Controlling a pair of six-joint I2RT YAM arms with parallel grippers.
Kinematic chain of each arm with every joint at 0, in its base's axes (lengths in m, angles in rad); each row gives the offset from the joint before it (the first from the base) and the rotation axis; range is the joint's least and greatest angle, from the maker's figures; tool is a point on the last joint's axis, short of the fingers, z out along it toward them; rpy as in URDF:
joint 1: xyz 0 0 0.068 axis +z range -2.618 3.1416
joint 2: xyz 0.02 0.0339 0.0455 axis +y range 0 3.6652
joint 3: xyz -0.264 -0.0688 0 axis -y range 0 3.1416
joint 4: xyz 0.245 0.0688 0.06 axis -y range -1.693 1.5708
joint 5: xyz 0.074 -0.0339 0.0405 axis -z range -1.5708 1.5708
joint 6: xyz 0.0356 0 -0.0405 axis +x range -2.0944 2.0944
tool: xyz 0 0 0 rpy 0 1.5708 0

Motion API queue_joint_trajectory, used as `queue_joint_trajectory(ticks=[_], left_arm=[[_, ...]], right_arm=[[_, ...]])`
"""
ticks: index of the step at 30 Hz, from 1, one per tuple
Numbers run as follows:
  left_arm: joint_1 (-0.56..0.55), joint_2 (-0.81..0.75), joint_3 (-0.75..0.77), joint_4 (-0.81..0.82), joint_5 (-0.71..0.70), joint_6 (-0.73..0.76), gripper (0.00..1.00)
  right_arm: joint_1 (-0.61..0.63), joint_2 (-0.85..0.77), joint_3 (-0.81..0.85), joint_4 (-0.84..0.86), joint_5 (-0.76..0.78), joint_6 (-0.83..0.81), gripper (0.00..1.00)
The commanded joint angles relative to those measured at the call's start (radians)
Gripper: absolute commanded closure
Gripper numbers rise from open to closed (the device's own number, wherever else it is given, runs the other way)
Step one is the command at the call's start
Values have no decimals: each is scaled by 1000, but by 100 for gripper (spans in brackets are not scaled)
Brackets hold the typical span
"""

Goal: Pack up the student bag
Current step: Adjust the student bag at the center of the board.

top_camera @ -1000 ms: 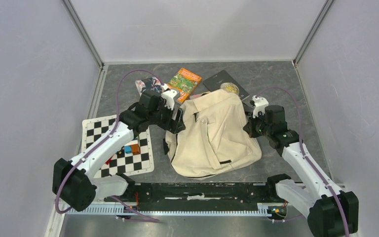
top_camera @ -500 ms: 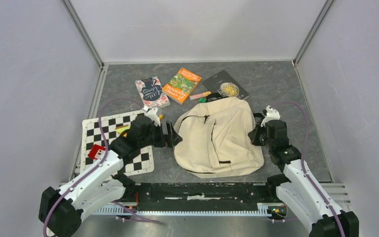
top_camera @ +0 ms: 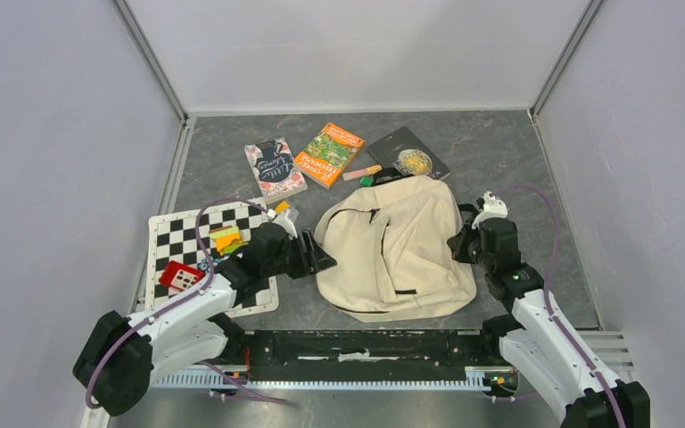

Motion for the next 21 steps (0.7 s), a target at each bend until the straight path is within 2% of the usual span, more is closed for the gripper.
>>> queue_joint_trajectory(ticks=[1,7,11,17,21], left_arm=[[-16,64,0,99,27,-32,42],[-17,67,25,81,-6,-5,80],[-17,54,74,47,-46,43,97],[-10,122,207,-54,-131,199,98],[-9,167,232,-70,-126,224,98]], right_arm=[[10,1,3,58,17,15,100],[34,15,13,45,25,10,100],[89,18,13,10,70,26,100],[203,3,-9,-20,158,73,100],[226,-15,-21,-35,189,93,100]])
